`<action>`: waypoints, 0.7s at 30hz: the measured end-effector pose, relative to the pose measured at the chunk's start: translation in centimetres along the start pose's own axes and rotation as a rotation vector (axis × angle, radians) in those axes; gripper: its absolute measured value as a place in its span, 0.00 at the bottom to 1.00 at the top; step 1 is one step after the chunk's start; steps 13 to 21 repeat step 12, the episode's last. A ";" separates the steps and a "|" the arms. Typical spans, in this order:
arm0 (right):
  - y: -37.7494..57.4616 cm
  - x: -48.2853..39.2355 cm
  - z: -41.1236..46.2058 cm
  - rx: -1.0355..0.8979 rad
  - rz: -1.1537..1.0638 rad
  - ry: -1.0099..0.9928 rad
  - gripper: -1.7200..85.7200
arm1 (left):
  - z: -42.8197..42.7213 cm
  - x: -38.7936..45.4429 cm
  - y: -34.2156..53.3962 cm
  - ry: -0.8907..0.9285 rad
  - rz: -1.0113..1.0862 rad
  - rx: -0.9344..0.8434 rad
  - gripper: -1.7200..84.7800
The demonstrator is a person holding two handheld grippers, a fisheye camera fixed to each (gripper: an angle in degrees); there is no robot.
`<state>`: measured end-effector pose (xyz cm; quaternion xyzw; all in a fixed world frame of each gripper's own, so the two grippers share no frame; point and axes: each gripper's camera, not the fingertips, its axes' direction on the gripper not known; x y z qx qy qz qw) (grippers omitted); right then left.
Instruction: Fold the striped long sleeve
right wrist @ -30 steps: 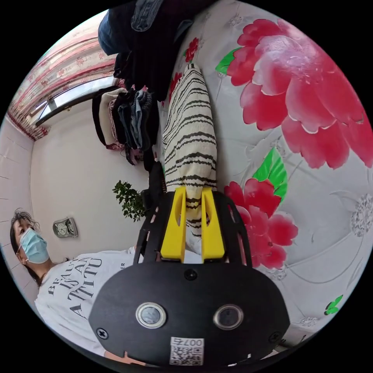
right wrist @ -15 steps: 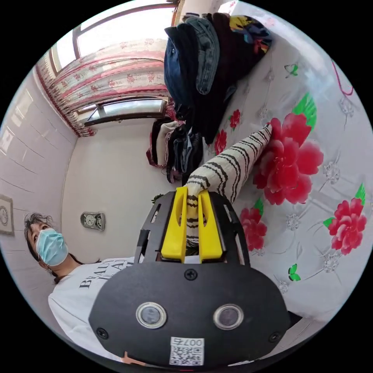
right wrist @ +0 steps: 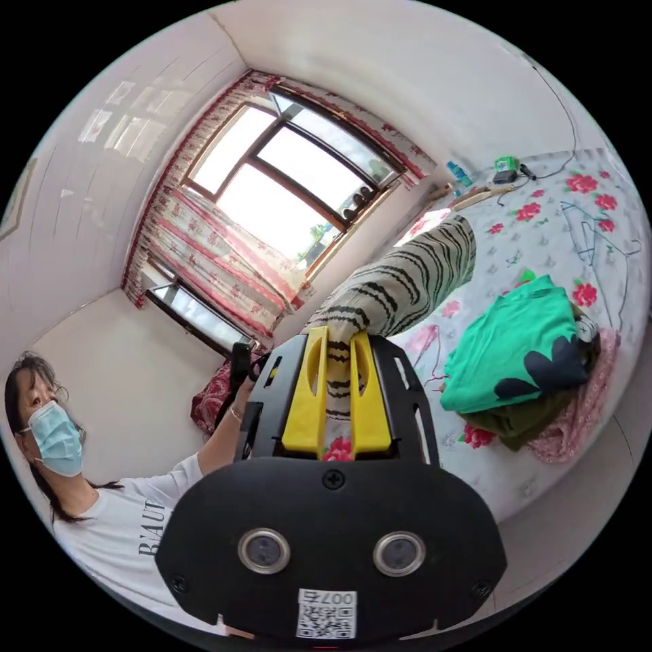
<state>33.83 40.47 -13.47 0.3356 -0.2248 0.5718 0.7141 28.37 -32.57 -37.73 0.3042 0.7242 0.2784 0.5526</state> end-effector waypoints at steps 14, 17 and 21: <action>19.5 6.4 15.8 -0.611 -0.180 0.449 0.08 | -2.6 -15.3 33.9 -0.629 -0.479 -0.117 0.11; 19.5 6.4 15.8 -0.611 -0.180 0.449 0.08 | -2.6 -15.3 33.9 -0.629 -0.479 -0.117 0.11; 19.5 6.4 15.8 -0.611 -0.180 0.449 0.08 | -2.6 -15.3 33.9 -0.629 -0.479 -0.117 0.11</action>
